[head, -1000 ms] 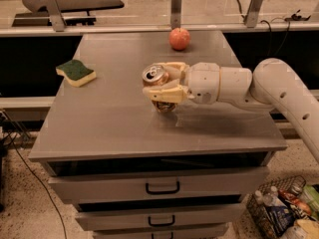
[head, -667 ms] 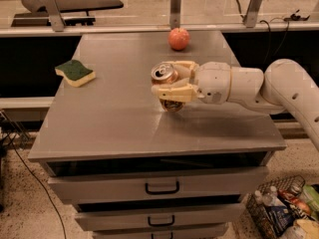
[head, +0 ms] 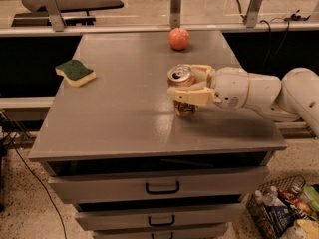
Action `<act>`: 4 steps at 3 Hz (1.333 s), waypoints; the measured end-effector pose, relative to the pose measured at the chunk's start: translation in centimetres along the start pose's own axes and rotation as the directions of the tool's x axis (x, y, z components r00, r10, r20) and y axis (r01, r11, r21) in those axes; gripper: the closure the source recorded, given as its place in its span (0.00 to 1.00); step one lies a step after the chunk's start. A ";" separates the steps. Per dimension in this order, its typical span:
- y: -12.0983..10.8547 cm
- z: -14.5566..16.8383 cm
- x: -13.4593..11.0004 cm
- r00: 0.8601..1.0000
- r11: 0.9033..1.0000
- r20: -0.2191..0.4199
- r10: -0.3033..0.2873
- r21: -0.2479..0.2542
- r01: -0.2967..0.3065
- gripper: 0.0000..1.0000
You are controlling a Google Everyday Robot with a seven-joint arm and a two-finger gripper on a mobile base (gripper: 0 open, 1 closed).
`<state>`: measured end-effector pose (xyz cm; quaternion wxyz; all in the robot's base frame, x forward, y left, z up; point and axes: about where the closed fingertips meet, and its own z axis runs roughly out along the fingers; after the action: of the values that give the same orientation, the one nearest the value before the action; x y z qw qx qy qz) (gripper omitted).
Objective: Place orange can upright
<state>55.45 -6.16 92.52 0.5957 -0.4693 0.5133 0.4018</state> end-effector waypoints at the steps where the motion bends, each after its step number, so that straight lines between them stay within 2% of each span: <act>1: -0.3 -1.3 1.3 0.999 1.000 0.029 0.014 -0.019 -0.013 0.52; 3: -0.2 -2.8 2.2 0.999 0.999 0.031 0.019 -0.040 -0.018 0.06; 4: -0.5 -3.5 2.0 1.000 0.999 0.013 0.010 -0.043 -0.010 0.00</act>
Offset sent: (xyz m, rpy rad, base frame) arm -0.0003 -0.0380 -0.0260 0.0335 0.0110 0.0406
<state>55.35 -9.70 90.49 0.5870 -0.4765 0.5029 0.4189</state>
